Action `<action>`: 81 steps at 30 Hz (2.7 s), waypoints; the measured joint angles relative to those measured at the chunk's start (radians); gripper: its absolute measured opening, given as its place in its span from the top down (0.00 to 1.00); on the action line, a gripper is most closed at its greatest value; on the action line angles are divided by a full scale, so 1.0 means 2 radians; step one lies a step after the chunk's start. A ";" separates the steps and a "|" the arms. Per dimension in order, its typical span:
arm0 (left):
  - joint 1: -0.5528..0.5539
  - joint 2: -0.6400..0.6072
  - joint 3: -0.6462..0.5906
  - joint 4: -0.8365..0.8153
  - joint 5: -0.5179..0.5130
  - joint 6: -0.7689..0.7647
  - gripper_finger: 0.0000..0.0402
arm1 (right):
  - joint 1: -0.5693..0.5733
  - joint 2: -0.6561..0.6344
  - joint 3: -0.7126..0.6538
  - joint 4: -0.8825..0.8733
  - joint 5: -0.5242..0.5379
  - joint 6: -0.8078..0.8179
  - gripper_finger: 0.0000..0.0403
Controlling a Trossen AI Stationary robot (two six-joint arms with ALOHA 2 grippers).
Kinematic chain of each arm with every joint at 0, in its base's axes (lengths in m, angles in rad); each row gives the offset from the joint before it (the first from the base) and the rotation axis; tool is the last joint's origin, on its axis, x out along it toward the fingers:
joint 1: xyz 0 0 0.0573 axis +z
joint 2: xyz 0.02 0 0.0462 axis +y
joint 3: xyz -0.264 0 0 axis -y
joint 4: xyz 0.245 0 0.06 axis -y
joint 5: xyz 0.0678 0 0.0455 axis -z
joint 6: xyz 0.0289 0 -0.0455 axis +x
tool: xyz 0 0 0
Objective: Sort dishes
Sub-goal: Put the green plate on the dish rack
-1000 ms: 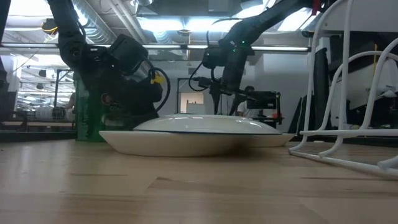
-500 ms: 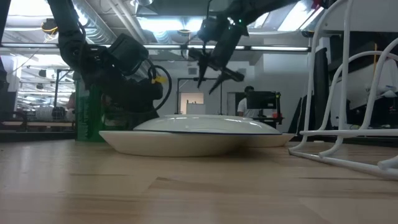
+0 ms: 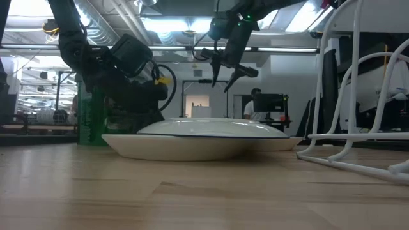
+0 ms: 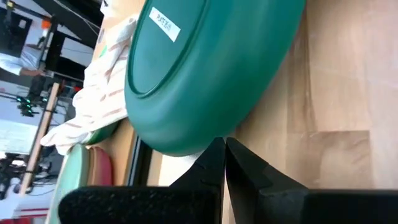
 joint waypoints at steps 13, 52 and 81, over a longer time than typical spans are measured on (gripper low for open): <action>0.000 0.000 0.000 -0.001 0.034 -0.045 0.99 | -0.075 0.000 0.000 0.005 -0.174 -0.028 0.54; 0.002 0.000 -0.001 -0.038 0.036 -0.133 0.99 | -0.417 -0.078 0.001 0.105 -0.416 -0.293 0.54; 0.002 0.002 0.000 0.009 0.080 0.004 0.53 | -0.391 -0.078 0.000 -0.075 -0.256 -0.341 0.54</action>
